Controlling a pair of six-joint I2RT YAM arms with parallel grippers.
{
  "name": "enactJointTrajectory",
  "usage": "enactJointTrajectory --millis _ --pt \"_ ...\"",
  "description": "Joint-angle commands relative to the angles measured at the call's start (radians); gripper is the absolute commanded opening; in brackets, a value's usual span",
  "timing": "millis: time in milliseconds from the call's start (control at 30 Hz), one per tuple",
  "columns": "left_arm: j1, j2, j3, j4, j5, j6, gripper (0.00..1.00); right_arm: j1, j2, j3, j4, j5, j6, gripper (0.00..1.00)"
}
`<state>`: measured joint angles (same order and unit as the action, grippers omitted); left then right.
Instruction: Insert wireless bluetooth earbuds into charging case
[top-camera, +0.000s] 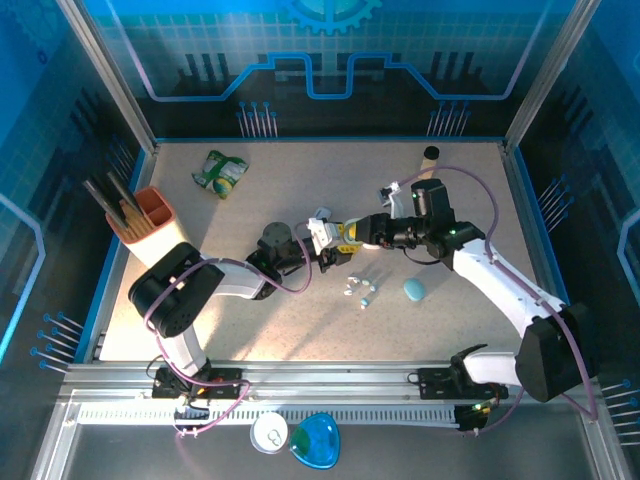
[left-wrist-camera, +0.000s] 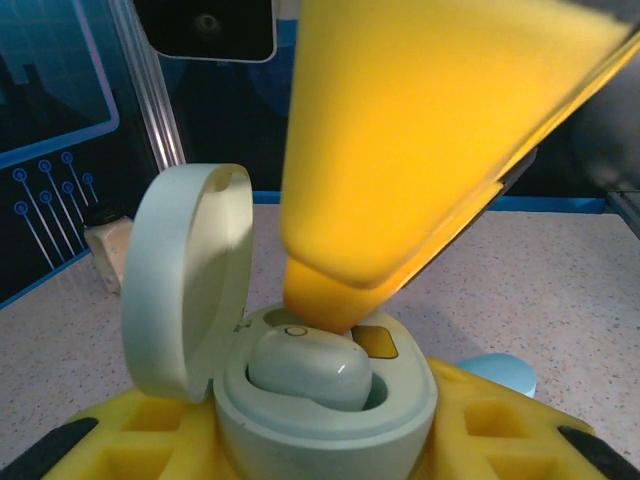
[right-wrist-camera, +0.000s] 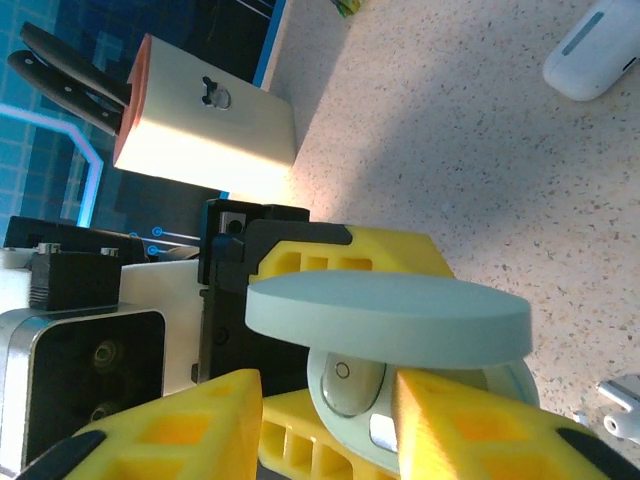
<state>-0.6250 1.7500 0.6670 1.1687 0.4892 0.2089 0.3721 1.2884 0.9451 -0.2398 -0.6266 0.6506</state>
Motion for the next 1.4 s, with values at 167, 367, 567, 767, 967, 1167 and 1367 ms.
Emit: enactJointTrajectory --millis 167,367,567,767,967,1167,1367 --pt "0.015 0.011 -0.007 0.126 -0.040 -0.024 0.36 -0.012 -0.115 0.013 -0.082 0.034 -0.121 0.50" --pt "0.074 -0.020 -0.074 0.186 -0.049 -0.057 0.36 -0.058 -0.230 -0.088 -0.148 0.168 -0.183 0.51" --pt "0.124 -0.074 -0.133 0.214 -0.060 -0.089 0.36 -0.039 -0.160 -0.139 -0.232 0.295 -0.219 0.50" --pt "0.160 -0.118 -0.169 0.233 -0.067 -0.133 0.36 0.089 0.005 -0.094 -0.316 0.480 -0.364 0.47" --pt "0.244 -0.165 -0.215 0.233 -0.081 -0.184 0.38 0.262 0.185 0.033 -0.471 0.791 -0.479 0.43" --pt "0.300 -0.202 -0.236 0.233 -0.089 -0.209 0.38 0.378 0.337 0.152 -0.579 1.014 -0.510 0.38" --pt "0.315 -0.208 -0.238 0.233 -0.084 -0.210 0.38 0.422 0.435 0.215 -0.599 1.077 -0.526 0.36"
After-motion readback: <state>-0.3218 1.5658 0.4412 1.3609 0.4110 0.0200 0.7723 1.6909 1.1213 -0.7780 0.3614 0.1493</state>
